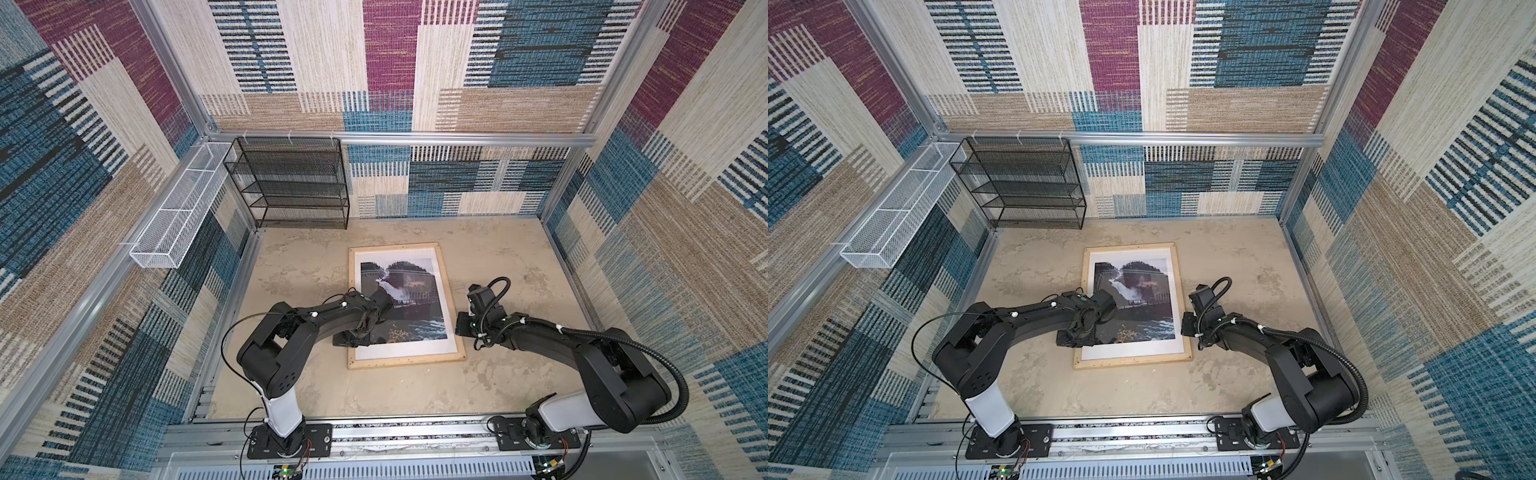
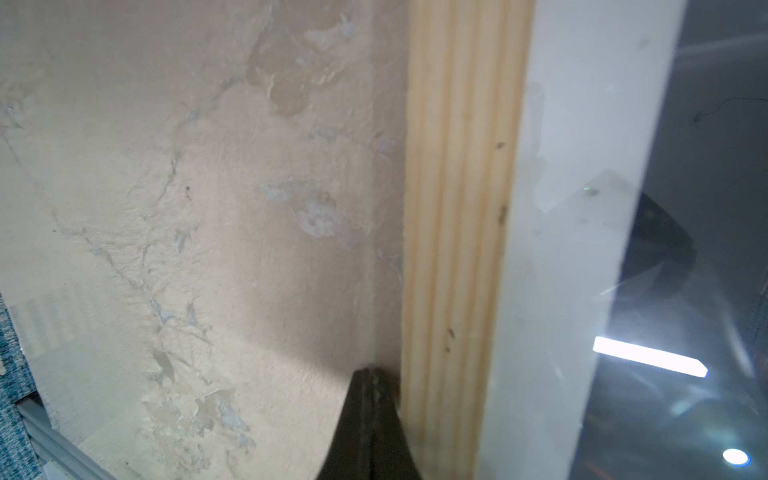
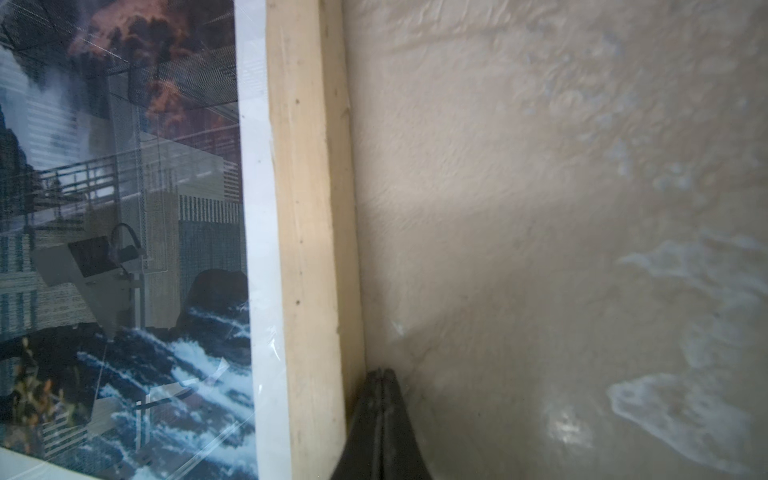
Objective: Put the photo into the frame
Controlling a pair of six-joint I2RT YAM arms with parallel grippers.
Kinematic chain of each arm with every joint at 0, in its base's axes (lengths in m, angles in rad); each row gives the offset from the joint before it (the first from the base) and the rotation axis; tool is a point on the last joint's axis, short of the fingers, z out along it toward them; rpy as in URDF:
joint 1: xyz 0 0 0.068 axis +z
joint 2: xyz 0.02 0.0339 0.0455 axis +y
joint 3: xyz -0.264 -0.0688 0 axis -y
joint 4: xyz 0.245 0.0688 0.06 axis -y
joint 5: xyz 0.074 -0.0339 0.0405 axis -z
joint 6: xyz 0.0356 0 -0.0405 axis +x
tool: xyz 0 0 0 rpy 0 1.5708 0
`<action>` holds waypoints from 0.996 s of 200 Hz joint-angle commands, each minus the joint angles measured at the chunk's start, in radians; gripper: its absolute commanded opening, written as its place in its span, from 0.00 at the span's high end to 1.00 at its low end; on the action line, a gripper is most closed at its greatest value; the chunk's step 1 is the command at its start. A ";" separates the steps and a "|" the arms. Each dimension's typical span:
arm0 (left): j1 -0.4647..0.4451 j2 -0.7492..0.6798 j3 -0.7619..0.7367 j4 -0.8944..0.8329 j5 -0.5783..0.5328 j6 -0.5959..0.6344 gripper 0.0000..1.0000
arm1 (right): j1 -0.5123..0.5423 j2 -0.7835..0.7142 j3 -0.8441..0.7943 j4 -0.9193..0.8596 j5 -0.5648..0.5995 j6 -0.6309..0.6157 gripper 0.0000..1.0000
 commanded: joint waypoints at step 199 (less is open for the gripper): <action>-0.004 0.073 0.046 0.301 0.292 0.078 1.00 | 0.015 -0.102 -0.086 -0.098 -0.215 0.091 1.00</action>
